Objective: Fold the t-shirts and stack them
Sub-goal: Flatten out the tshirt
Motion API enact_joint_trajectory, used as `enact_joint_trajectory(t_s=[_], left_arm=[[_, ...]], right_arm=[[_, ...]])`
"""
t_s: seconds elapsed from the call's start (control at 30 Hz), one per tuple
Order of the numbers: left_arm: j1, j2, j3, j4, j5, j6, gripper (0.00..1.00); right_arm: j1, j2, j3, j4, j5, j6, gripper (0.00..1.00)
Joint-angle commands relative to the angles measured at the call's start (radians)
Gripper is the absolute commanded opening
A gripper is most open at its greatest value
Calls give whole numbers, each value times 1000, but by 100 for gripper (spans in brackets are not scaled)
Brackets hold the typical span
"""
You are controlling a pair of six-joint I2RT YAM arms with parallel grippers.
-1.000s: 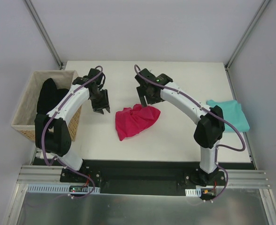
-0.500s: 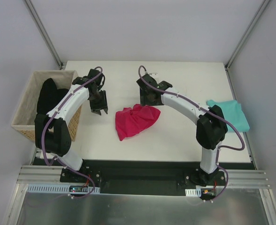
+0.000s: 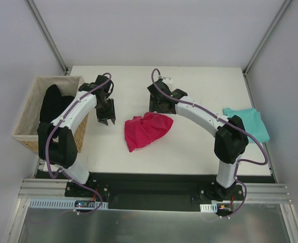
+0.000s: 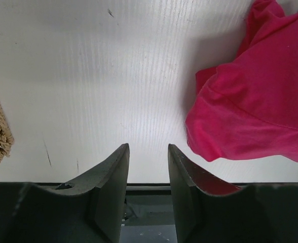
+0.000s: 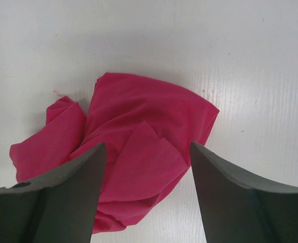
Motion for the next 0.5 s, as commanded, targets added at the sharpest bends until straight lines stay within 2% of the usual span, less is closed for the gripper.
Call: enact_joint_trajectory(t_s=[0.0, 0.27, 0.47], left_arm=[[-9, -17, 25, -37, -39, 24, 36], [-9, -27, -9, -37, -50, 21, 36], [-9, -24, -20, -37, -51, 20, 36]], right_arm=[[30, -8, 44, 18, 0, 36, 70], [53, -62, -79, 127, -24, 74, 70], [56, -82, -142, 127, -4, 107, 69]])
